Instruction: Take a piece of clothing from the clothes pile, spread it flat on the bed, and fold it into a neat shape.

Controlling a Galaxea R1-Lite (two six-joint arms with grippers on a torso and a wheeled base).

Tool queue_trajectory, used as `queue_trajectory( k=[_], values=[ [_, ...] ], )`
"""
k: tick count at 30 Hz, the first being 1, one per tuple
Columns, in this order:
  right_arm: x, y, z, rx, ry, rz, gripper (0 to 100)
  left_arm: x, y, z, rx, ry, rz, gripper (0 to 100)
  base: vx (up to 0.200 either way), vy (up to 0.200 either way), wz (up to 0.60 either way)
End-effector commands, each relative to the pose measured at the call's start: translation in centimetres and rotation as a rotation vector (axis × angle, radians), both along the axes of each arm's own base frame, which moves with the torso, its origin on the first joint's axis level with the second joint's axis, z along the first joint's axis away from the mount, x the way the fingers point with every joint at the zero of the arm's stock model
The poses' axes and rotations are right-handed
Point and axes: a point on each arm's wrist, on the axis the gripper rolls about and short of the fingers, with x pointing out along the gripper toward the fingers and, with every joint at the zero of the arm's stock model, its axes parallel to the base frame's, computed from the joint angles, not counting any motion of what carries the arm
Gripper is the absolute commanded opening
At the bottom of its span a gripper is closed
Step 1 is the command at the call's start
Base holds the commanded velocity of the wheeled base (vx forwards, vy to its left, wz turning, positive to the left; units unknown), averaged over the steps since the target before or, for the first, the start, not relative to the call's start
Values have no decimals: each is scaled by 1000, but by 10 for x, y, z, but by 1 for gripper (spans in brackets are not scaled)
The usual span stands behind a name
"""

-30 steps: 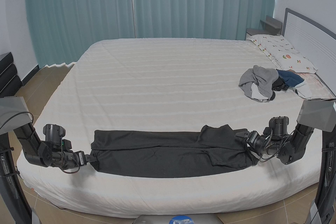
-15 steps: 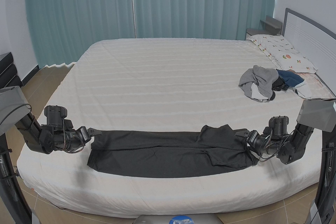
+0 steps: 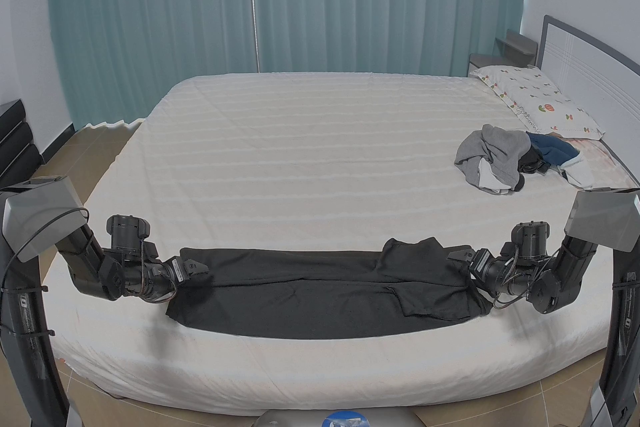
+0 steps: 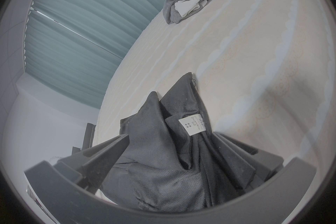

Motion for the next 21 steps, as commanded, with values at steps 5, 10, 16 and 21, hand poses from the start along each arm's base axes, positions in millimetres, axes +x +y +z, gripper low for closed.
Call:
queue_trajectory(
  k=[5,10,16,21],
  values=[
    [-1,1,0,0,1,4,100,-5,-1,-8,1,28,-4,100,0,0,0],
    [-1,1,0,0,1,4,100,-5,-2,-9,2,15,-8,100,0,0,0],
    [-1,2,0,0,1,6,100,-1,-2,-8,-5,-20,-6,100,0,0,0],
    [-1,2,-1,0,1,6,100,1,-3,-9,-5,-23,-9,100,0,0,0]
  ],
)
